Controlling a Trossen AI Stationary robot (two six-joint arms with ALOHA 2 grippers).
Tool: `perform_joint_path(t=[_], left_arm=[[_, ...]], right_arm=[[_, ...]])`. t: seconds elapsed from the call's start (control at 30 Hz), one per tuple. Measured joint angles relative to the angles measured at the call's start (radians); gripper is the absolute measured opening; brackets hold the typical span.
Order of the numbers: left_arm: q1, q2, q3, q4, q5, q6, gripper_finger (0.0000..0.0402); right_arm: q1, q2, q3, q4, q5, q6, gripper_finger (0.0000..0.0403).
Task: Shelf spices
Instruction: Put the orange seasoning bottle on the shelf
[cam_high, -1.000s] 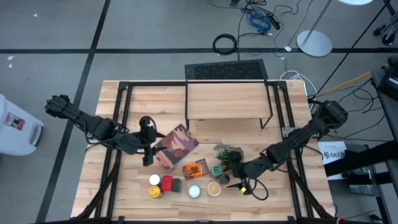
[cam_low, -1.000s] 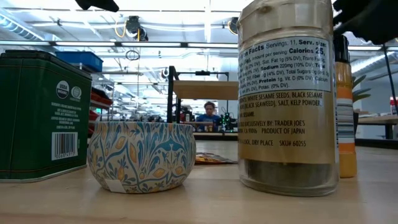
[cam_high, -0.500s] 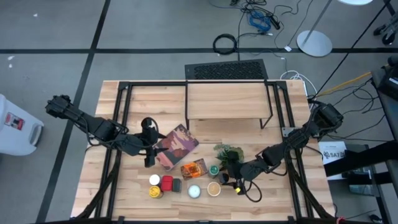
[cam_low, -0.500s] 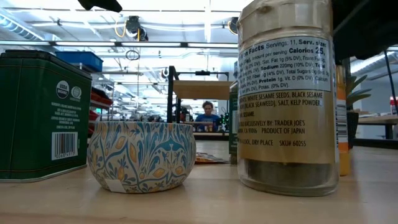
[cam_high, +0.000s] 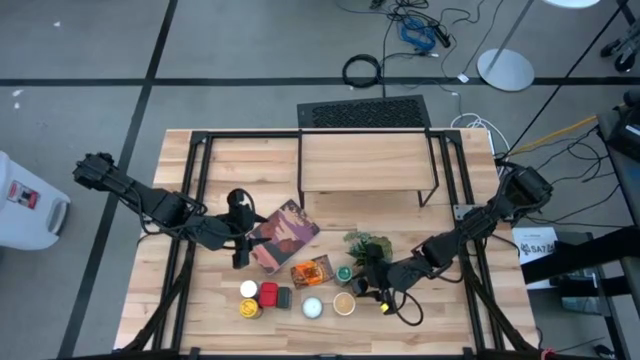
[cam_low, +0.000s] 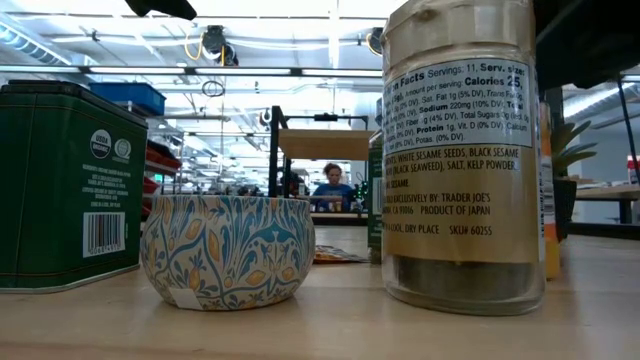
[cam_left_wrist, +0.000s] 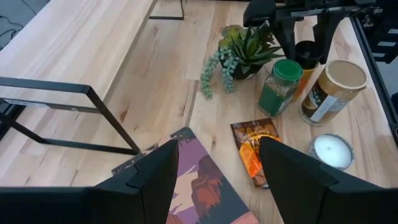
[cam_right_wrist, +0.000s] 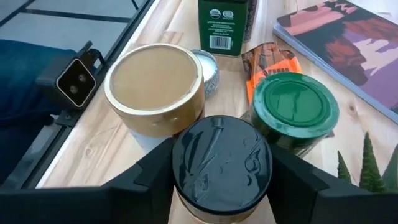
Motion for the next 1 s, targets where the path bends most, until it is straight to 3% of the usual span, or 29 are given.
perform_joint_path(t=[0.2,0.53,0.7,1.0], left_arm=[[0.0,0.0,0.0,0.0,0.0,0.002,0.0235],[0.0,0.0,0.0,0.001,0.001,0.005,0.0235],[0.0,0.0,0.0,0.0,0.001,0.008,0.0235],[0.0,0.0,0.0,0.025,0.001,0.043,0.0235]], right_arm=[[0.019,-0.035,0.065,-0.061,0.004,-0.032,0.0186],[0.038,-0.092,0.306,-0.464,0.048,-0.087,0.0186],[0.027,-0.123,0.43,-0.694,0.151,-0.101,0.0186],[-0.064,-0.246,0.572,-0.896,0.322,-0.112,0.0186]])
